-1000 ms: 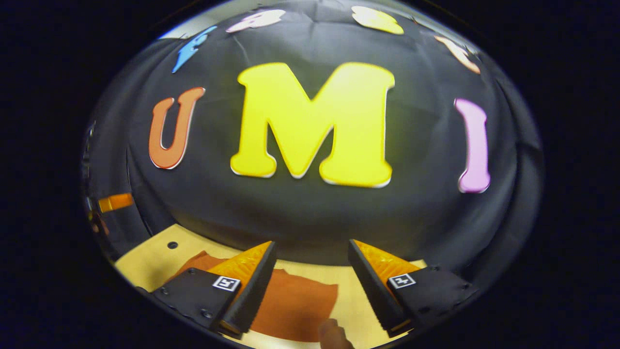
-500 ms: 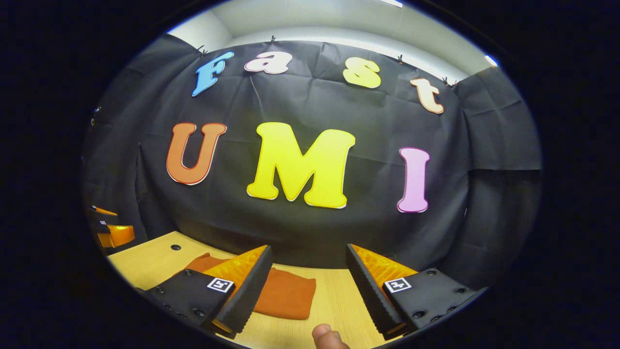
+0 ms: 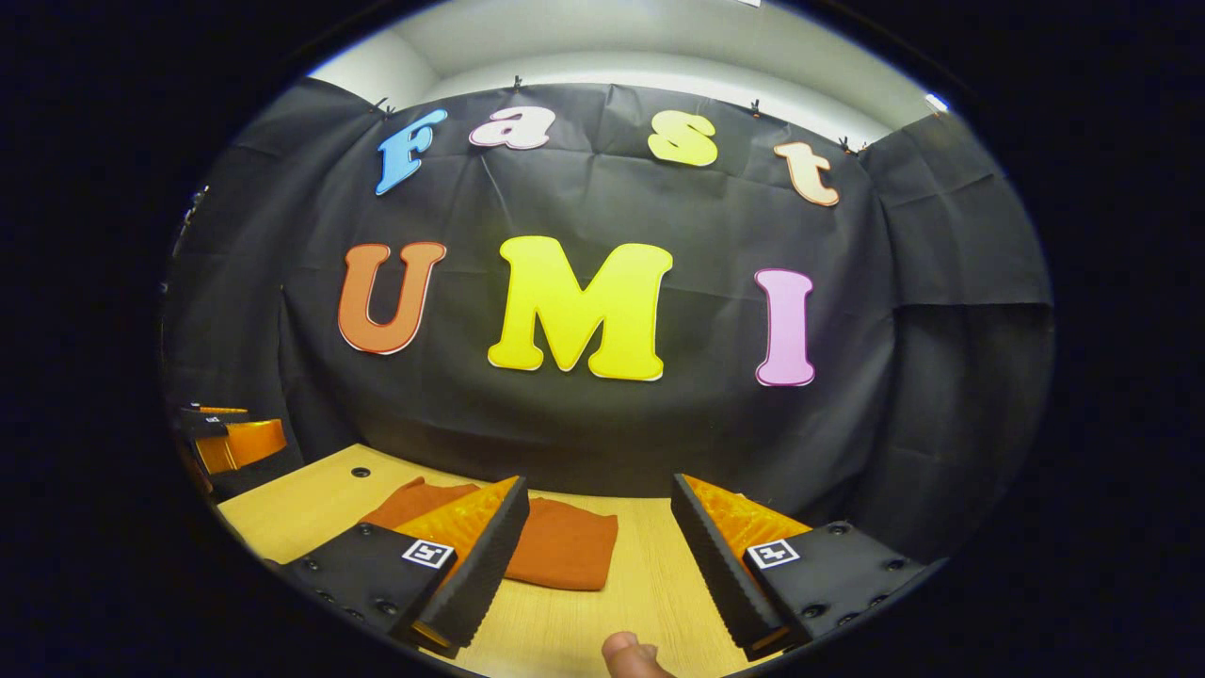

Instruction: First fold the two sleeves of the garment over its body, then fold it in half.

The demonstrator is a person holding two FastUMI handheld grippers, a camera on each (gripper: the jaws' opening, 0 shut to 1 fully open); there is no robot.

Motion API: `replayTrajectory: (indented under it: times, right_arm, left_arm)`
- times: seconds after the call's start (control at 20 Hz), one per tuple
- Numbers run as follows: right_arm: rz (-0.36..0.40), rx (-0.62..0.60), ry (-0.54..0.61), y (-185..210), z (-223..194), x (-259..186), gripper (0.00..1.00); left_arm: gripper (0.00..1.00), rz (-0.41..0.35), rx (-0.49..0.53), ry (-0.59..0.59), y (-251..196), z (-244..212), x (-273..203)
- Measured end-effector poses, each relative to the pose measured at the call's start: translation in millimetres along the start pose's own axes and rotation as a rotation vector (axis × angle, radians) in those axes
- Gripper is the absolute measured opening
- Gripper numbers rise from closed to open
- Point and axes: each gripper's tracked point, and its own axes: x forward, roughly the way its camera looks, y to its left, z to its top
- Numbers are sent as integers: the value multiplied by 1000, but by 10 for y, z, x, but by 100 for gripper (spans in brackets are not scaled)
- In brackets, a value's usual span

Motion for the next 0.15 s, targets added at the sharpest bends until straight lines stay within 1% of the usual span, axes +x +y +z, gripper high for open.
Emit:
replayTrajectory:
  times: [0.05, 0.15]
  right_arm:
    - [9, -4, -8, 28, 21, -18, 96]
    - [25, -6, -16, 68, 4, -29, 99]
  left_arm:
    - [98, 11, 13, 8, 40, -16, -16]
    - [98, 41, 51, 41, 150, -108, -53]
